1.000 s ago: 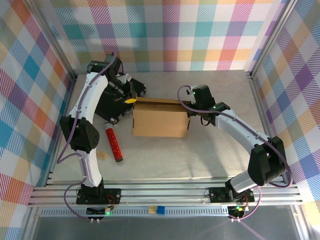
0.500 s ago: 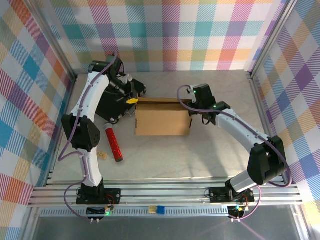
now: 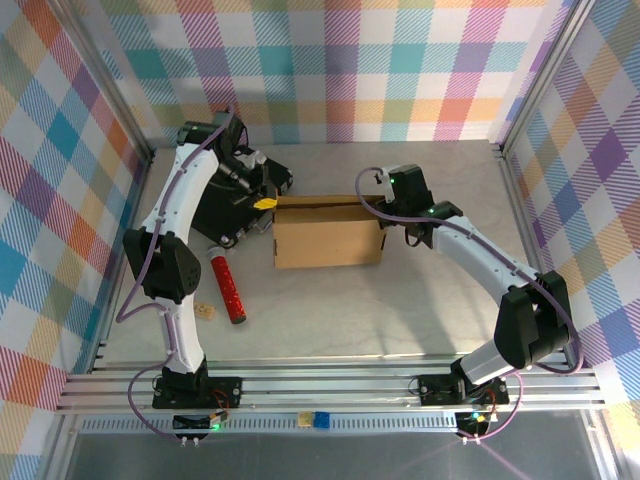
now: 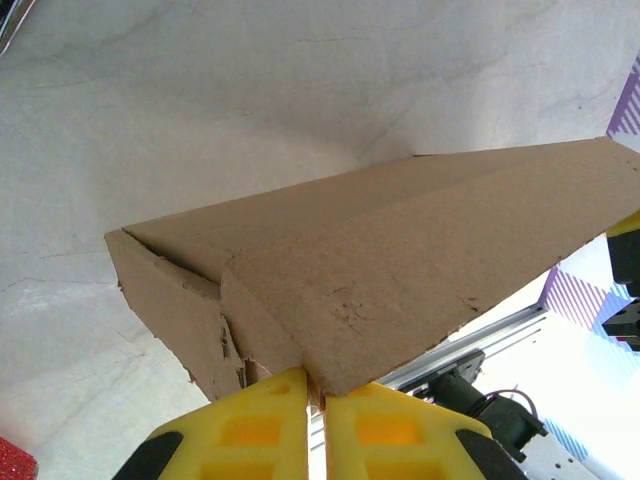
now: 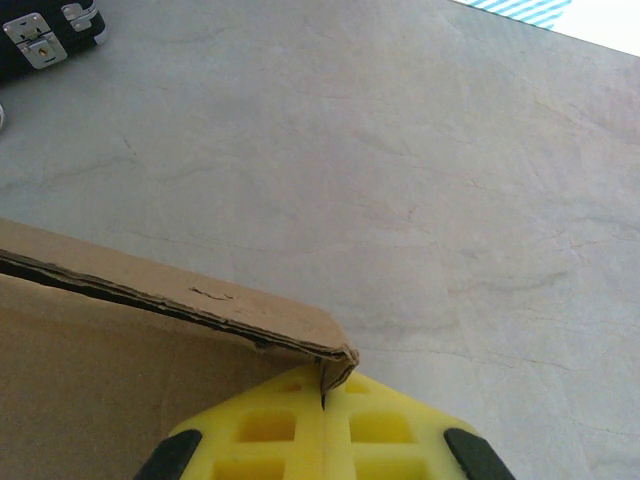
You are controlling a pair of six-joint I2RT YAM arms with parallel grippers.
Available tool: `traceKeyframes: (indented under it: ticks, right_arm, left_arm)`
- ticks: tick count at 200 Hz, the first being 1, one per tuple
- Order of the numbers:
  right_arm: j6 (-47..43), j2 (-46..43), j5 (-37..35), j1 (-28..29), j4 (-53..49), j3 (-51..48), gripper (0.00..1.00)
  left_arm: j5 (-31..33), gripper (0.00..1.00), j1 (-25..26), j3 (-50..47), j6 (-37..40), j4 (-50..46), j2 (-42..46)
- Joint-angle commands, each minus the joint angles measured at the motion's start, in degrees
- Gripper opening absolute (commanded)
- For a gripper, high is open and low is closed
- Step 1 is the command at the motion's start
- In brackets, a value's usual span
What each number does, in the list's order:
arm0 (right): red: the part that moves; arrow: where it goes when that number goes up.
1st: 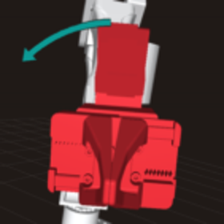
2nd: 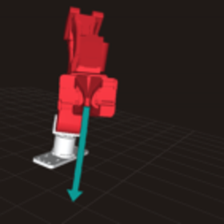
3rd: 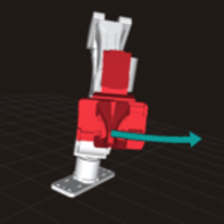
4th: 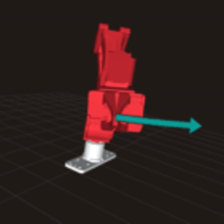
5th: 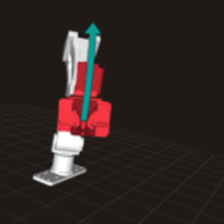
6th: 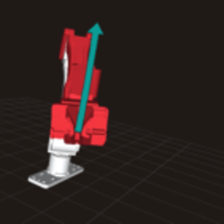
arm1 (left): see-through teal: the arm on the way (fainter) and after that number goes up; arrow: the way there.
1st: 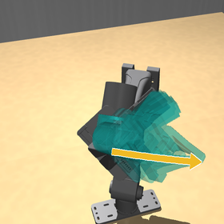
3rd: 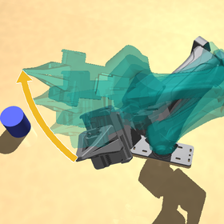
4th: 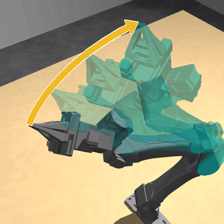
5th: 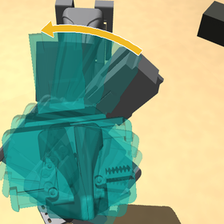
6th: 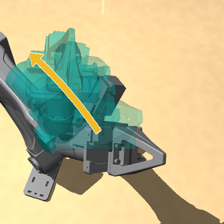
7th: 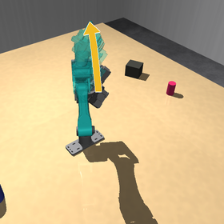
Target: Fold the paper box
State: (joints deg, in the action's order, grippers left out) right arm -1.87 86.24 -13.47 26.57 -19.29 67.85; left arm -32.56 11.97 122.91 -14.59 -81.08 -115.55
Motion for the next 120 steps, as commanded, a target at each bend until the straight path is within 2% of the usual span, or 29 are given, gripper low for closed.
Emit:
traceKeyframes:
  ticks: [1, 120]
  right_arm:
    - [-0.9, 0.8, 4.0, 0.7, 1.7, 1.7, 0.0]
    - [-0.4, 0.4, 4.3, 0.7, 1.2, 1.3, 0.0]
  left_arm:
    - [-5.9, 0.11, 0.9, 1.5, -1.5, -0.7, -0.5]
    - [-10.7, 0.11, 0.9, -4.1, -3.9, 4.1, 1.2]
